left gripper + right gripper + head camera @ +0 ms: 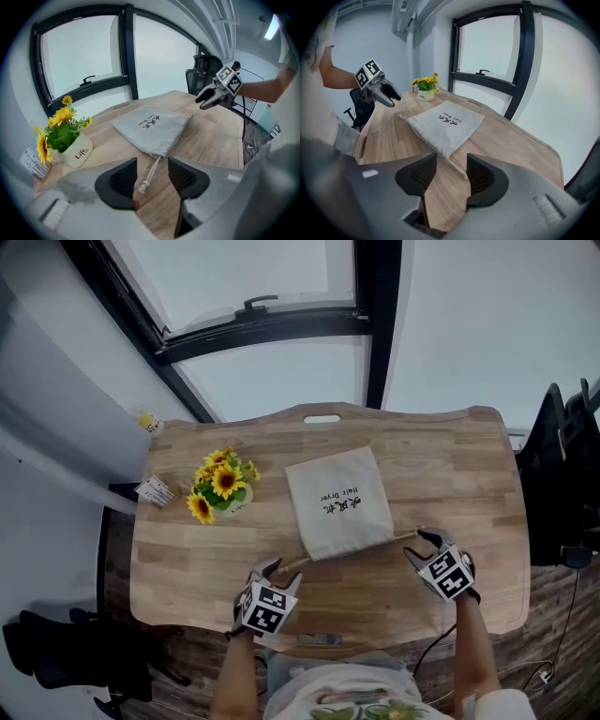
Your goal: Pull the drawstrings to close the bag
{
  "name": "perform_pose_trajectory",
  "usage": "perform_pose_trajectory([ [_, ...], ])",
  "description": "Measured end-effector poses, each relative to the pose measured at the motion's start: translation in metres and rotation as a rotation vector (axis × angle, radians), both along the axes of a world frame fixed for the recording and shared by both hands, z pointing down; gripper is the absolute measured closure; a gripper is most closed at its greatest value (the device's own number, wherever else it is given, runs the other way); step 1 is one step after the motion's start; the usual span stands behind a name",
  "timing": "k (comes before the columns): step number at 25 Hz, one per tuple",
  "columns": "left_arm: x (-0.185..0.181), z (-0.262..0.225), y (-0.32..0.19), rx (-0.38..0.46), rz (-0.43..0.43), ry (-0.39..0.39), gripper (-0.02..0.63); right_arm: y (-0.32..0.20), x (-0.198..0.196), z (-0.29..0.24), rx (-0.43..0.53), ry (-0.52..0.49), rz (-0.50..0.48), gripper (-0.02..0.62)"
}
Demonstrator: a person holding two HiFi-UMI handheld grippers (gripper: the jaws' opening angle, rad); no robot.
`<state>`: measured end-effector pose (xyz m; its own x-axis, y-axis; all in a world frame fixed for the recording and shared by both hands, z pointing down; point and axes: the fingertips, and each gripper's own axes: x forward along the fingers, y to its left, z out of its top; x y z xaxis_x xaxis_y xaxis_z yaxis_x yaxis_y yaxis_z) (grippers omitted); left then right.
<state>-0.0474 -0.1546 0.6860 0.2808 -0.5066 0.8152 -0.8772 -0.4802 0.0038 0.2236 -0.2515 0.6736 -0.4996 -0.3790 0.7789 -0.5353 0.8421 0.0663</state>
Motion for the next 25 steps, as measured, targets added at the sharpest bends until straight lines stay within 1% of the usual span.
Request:
perform_pose_trajectory([
  [7, -0.004, 0.033, 0.000, -0.091, 0.035, -0.057, 0.403, -0.013, 0.010, 0.045, -0.083, 0.096, -0.057, 0.408],
  [12, -0.008, 0.055, 0.001, -0.145, 0.068, -0.112, 0.403, -0.022, 0.013, 0.063, -0.074, 0.188, -0.133, 0.417],
  [17, -0.009, 0.070, 0.001, -0.189, 0.081, -0.123, 0.403, -0.025, 0.011, 0.077, -0.099, 0.257, -0.211, 0.419],
  [20, -0.009, 0.078, 0.003, -0.217, 0.096, -0.135, 0.403, -0.024, 0.010, 0.083, -0.132, 0.268, -0.235, 0.425],
  [23, -0.011, 0.085, 0.005, -0.241, 0.099, -0.140, 0.403, -0.024, 0.010, 0.085, -0.176, 0.247, -0.225, 0.428],
  [25, -0.012, 0.090, 0.006, -0.256, 0.102, -0.141, 0.403, -0.022, 0.011, 0.087, -0.211, 0.226, -0.211, 0.443],
])
